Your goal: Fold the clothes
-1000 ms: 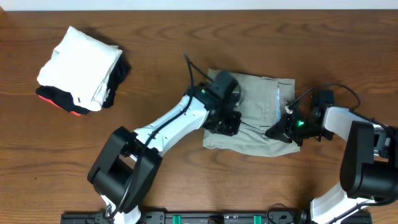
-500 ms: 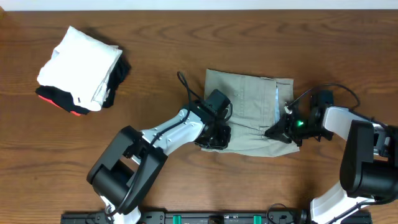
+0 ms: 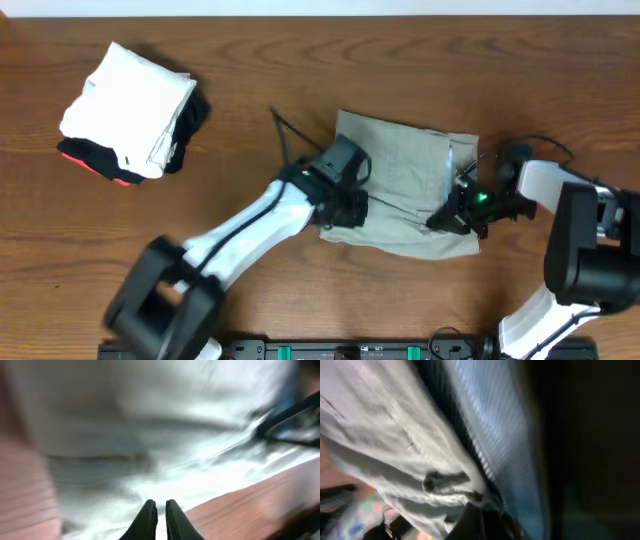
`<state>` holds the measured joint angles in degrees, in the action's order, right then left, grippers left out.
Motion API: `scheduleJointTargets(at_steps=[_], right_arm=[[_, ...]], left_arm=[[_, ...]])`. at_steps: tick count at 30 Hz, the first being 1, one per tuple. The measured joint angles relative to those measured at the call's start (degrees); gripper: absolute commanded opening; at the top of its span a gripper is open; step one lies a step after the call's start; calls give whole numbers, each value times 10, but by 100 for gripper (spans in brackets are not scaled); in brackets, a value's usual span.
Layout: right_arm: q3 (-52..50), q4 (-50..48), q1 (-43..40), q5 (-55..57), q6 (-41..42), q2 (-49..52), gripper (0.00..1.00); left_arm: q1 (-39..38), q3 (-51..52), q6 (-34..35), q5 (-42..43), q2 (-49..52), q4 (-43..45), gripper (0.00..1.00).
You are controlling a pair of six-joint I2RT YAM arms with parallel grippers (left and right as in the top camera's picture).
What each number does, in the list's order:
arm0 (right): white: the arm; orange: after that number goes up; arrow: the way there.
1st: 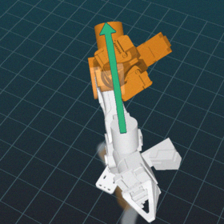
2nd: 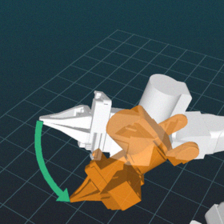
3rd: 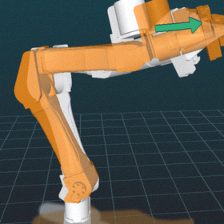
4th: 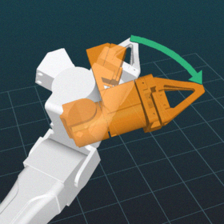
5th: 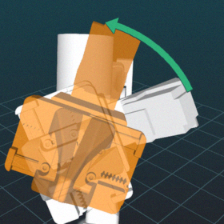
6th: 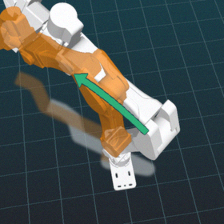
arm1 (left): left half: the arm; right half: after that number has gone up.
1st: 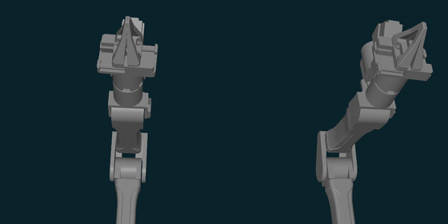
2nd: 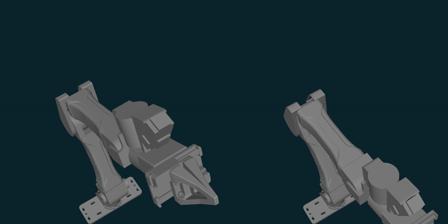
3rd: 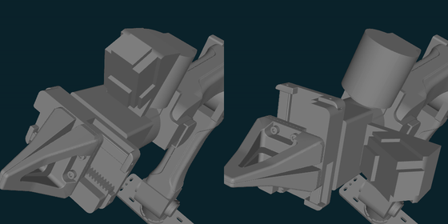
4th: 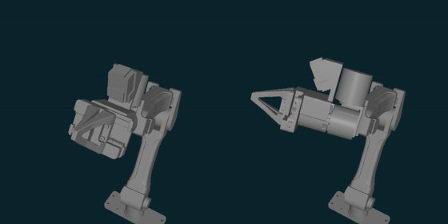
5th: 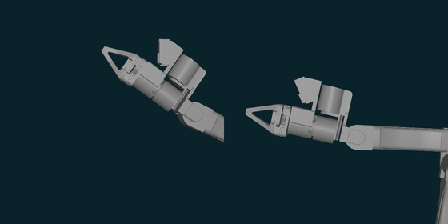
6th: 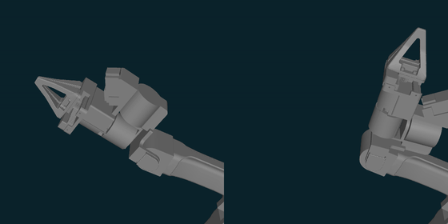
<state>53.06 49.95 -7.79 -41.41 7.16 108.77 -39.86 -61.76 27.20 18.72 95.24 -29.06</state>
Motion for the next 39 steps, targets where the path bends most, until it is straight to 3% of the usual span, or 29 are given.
scheduleJointTargets(at_steps=[5, 11, 24, 39], right_arm=[[104, 111, 1, 0, -42, 13, 1], [240, 136, 2, 0, -59, 12, 1], [263, -58, 2, 50, -52, 12, 1], [259, -104, 22, 70, -37, 12, 1]], left_arm=[[0, -4, 0, -46, -54, 14, 11], [0, -4, 0, -72, -44, 20, 11], [0, -4, -1, -85, 66, 36, 11], [0, -4, -1, -85, 76, 37, 11]])
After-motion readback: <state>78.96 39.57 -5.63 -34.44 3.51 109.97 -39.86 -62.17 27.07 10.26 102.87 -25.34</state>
